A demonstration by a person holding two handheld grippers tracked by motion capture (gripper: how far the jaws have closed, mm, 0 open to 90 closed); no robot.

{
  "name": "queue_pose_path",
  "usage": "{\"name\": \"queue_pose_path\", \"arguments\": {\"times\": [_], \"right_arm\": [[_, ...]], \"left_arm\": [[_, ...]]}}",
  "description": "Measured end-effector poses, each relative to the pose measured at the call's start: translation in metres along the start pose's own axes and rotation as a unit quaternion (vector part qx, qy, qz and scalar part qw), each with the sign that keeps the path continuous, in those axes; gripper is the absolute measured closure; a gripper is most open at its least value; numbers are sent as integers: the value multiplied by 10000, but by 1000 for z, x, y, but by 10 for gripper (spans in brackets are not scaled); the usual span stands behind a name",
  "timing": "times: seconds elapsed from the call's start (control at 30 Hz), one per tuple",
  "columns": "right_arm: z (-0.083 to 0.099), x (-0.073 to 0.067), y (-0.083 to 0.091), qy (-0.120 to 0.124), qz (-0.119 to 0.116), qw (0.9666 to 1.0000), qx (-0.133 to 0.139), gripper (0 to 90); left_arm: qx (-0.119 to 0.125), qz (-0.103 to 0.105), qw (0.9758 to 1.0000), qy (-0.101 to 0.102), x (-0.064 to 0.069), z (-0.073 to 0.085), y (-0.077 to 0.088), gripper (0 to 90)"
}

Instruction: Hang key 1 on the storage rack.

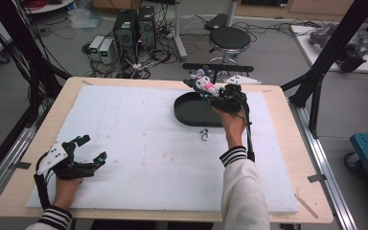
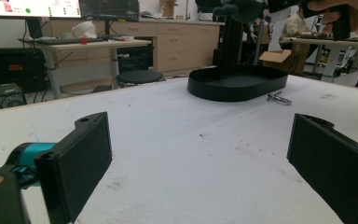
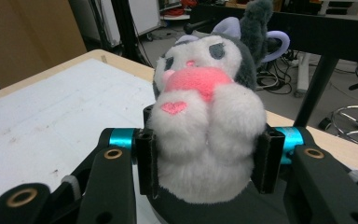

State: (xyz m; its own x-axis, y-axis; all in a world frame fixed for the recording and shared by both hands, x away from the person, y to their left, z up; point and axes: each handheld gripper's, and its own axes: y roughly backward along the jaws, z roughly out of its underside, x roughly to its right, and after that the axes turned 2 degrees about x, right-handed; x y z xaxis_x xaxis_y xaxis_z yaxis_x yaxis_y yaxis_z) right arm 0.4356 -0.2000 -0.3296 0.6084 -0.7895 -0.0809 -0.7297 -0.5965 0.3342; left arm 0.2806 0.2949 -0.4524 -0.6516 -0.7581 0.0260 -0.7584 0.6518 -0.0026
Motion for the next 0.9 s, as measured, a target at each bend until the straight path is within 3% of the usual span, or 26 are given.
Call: {"name": "queue_pose_path", "arguments": {"times": [0.37,0.9], "right_arm": [[7,11,-10,-232,52,9997,35,543],[17,19,-25,-330,10,9994,-111,522]], "left_arm": [[-2,3,10000,-6,0,0,0,68],[3,0,10000,-4,0,0,0,68]]}}
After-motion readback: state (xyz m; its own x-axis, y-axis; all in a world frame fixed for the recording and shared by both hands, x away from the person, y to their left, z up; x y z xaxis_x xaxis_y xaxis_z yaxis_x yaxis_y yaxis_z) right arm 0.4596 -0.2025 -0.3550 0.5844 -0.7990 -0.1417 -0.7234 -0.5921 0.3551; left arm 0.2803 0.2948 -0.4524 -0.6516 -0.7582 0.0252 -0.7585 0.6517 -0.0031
